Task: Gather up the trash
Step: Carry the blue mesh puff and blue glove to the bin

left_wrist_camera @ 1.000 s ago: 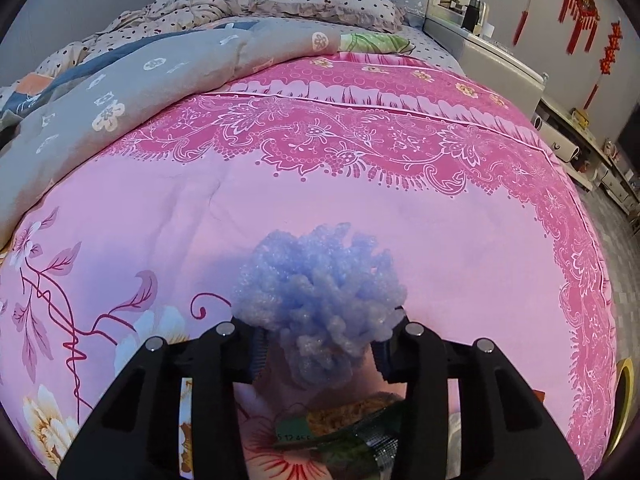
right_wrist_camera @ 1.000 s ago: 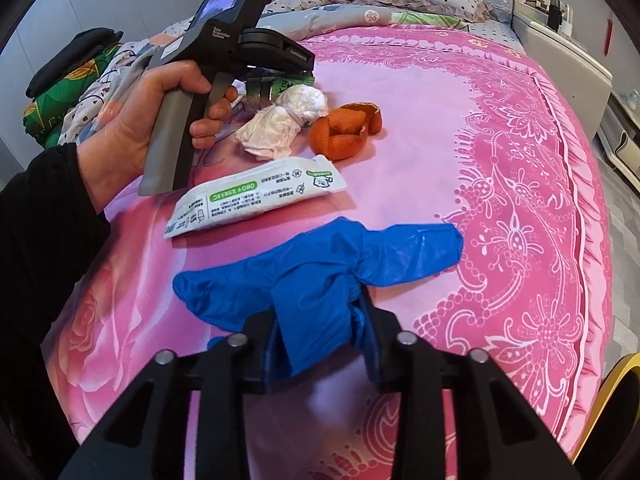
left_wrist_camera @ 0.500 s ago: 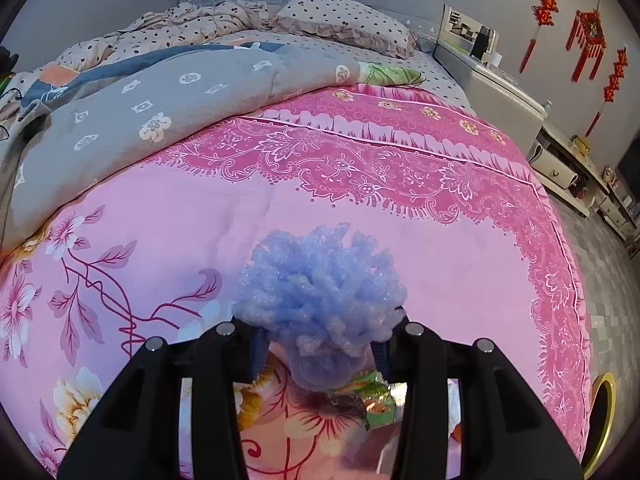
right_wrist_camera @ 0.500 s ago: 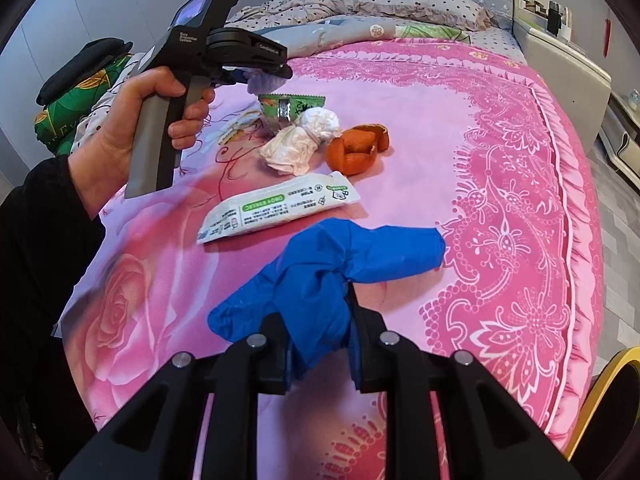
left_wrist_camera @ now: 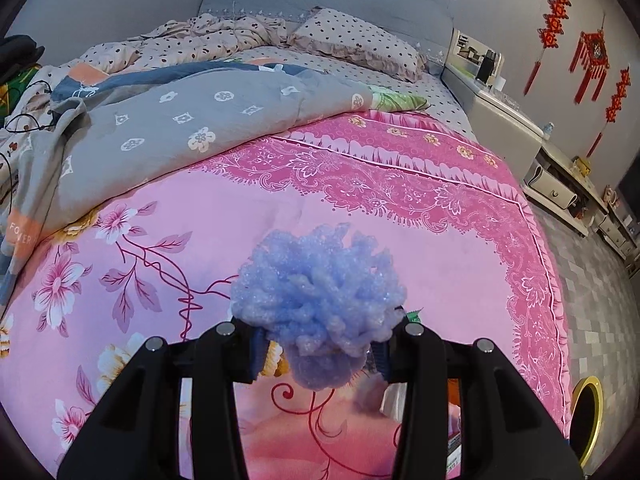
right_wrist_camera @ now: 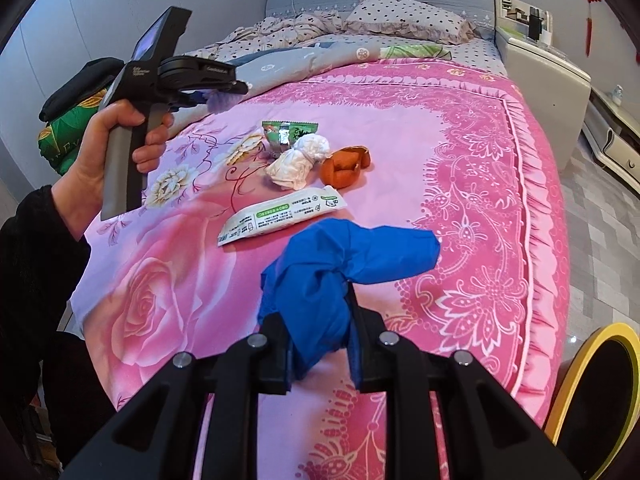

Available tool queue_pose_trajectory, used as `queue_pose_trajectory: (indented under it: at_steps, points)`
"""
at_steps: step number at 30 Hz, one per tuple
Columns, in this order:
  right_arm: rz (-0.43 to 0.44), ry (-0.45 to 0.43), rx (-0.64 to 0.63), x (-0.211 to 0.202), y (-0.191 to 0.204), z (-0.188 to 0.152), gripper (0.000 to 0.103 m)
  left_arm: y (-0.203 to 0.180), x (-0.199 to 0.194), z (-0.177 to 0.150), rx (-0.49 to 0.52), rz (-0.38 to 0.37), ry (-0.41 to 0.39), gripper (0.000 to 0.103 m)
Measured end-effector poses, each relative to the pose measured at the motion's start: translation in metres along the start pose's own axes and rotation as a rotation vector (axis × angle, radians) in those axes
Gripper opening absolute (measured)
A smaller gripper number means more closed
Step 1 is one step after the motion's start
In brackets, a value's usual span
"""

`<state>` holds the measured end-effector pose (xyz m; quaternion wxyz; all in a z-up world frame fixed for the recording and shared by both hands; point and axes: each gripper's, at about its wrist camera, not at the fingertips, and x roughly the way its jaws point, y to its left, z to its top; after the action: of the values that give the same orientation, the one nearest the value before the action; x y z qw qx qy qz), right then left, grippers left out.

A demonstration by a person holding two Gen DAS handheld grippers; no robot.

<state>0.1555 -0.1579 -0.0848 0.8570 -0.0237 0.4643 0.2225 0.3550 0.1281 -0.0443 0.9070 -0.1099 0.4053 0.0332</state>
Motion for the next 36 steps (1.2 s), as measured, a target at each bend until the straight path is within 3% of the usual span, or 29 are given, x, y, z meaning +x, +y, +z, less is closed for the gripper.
queue_pose_trajectory:
  at_steps: [15,36]
  points:
    - [-0.044,-0.073,0.043,-0.054,-0.012,-0.022,0.018,-0.003,-0.056,-0.03,-0.004,0.001,-0.01,0.039]
    - [-0.111,-0.186,0.141,-0.129,-0.057,-0.047,0.018,-0.075,-0.102,-0.083,0.052,-0.135,0.01,0.039]
